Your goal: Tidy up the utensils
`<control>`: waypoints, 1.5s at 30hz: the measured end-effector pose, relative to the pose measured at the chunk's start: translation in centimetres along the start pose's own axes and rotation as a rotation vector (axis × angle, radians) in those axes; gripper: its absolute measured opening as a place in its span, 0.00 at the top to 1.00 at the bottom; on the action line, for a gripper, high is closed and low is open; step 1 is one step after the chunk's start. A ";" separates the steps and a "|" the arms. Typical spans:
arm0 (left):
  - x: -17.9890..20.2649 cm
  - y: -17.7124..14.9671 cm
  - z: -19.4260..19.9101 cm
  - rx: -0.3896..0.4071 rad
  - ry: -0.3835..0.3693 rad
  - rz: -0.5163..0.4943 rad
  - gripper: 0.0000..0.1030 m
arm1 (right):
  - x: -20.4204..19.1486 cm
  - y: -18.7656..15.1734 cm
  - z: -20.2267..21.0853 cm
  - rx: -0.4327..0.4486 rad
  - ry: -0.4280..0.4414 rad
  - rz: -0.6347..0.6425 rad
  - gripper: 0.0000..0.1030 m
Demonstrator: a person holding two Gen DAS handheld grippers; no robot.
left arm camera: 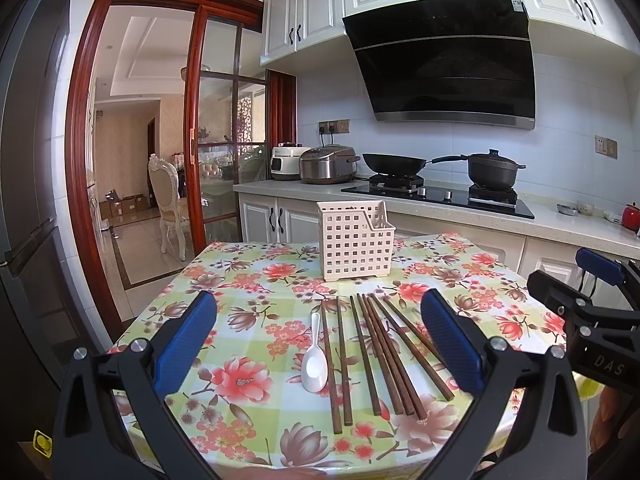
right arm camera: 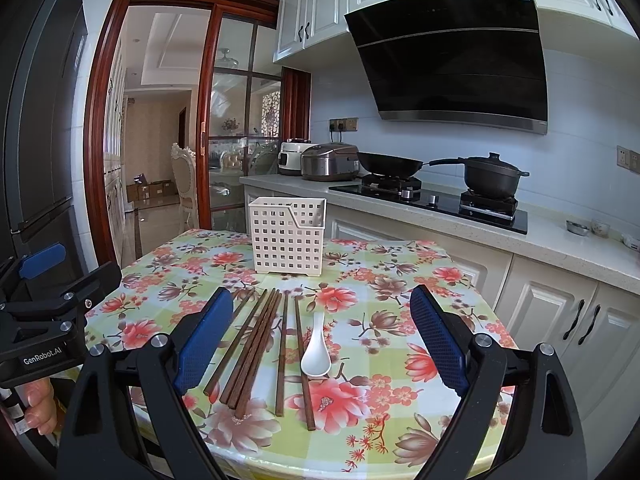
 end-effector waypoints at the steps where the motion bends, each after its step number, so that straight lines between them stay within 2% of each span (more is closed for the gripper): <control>1: 0.0 0.0 0.0 0.000 -0.001 0.000 0.04 | 0.1 0.0 0.0 0.000 0.001 -0.002 0.18; 23: 0.1 0.0 0.2 0.000 -0.021 0.009 0.04 | -0.4 0.1 -0.1 -0.001 0.009 -0.005 0.18; 35: 0.6 0.2 0.7 0.007 -0.066 0.002 0.04 | 0.5 0.0 -0.2 0.001 0.017 -0.037 0.18; 45: 0.0 0.1 0.4 -0.005 -0.074 0.023 0.04 | 1.0 -0.2 -0.4 -0.004 0.053 -0.057 0.18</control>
Point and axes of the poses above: each gripper's, at about its wrist camera, not at the fingertips, and z roughly against the way its jaws point, x to its right, y to its top, the point moved 1 cm from there along -z, roughly the way its jaws point, and after that the axes turned 4 degrees about x, right-handed, at the moved point
